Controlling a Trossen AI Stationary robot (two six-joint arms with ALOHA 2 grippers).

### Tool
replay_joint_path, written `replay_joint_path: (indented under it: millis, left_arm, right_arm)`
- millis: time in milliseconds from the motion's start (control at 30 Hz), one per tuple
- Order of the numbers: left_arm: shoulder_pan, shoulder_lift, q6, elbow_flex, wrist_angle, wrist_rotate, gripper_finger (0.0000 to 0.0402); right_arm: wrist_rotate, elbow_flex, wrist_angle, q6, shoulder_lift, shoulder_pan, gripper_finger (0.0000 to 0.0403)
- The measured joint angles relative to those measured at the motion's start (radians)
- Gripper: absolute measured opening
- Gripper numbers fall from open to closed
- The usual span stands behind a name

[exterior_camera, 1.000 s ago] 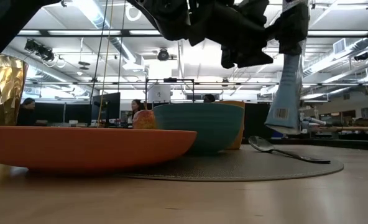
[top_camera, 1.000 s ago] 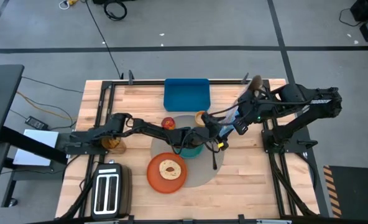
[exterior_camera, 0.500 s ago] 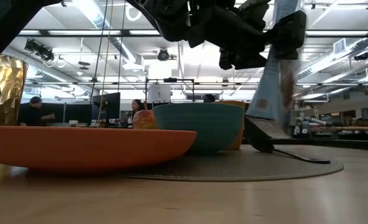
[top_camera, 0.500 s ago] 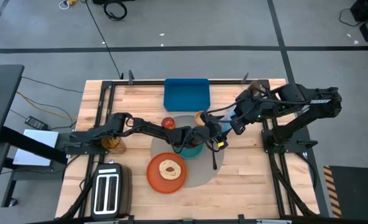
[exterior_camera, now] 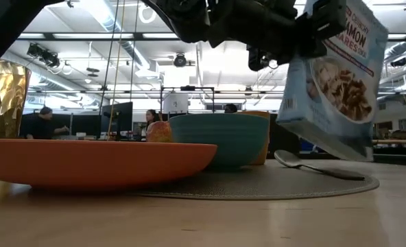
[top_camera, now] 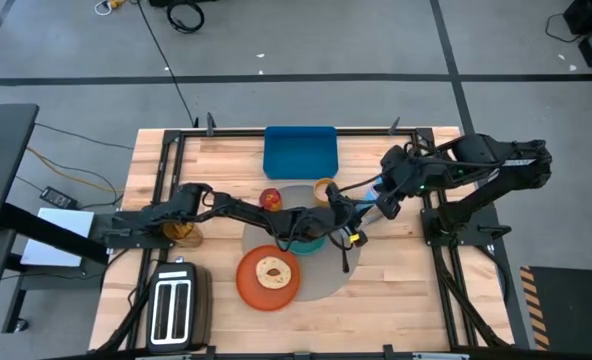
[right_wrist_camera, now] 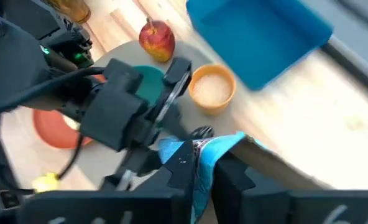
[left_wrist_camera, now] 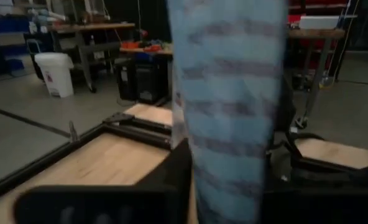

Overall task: Arrange a breakfast setting
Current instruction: Pour the cereal into the green bowl

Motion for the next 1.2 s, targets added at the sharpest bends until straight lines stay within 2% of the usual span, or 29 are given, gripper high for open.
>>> replay_joint_path:
  millis: [67,133,300,367,467,600,733,900,967,1100,1200]
  left_arm:
    - [-0.007,0.0,0.026,0.0,0.024,-0.001,0.0027]
    - [-0.014,-0.006,0.047,0.0,0.039,-0.004,0.0011]
    - [-0.03,-0.028,0.092,-0.001,0.065,0.0,0.002]
    - [-0.033,-0.046,0.107,0.0,0.072,0.0,0.002]
    - [-0.043,-0.064,0.12,0.0,0.076,0.0,0.0011]
    - [-0.063,-0.119,0.176,0.0,0.086,-0.003,0.0007]
    - [-0.098,-0.214,0.218,0.001,0.008,-0.033,0.0011]
    - [-0.165,-0.336,0.253,0.001,-0.162,-0.094,0.0011]
    - [-0.196,-0.384,0.268,0.001,-0.187,-0.121,0.0012]
    - [-0.255,-0.47,0.307,-0.001,-0.225,-0.152,0.0012]
    - [-0.283,-0.534,0.316,-0.004,-0.191,-0.138,0.0012]
  right_arm:
    - [0.042,0.0,0.0,-0.057,-0.021,0.0,0.0065]
    - [0.105,0.0,0.014,-0.12,-0.056,0.001,0.0082]
    - [0.349,0.002,0.121,-0.27,-0.183,0.015,0.0125]
    - [0.399,0.001,0.212,-0.338,-0.234,0.029,0.0144]
    - [0.386,-0.015,0.372,-0.451,-0.3,0.043,0.0174]
    - [0.297,-0.065,0.544,-0.593,-0.365,0.054,0.0216]
    - [0.274,-0.154,0.684,-0.701,-0.435,0.054,0.0242]
    - [0.264,-0.251,0.797,-0.771,-0.55,0.054,0.0247]
    - [0.26,-0.29,0.82,-0.772,-0.589,0.053,0.0246]
    - [0.184,-0.397,0.85,-0.783,-0.642,0.054,0.0247]
    - [0.144,-0.503,0.901,-0.865,-0.673,0.053,0.0248]
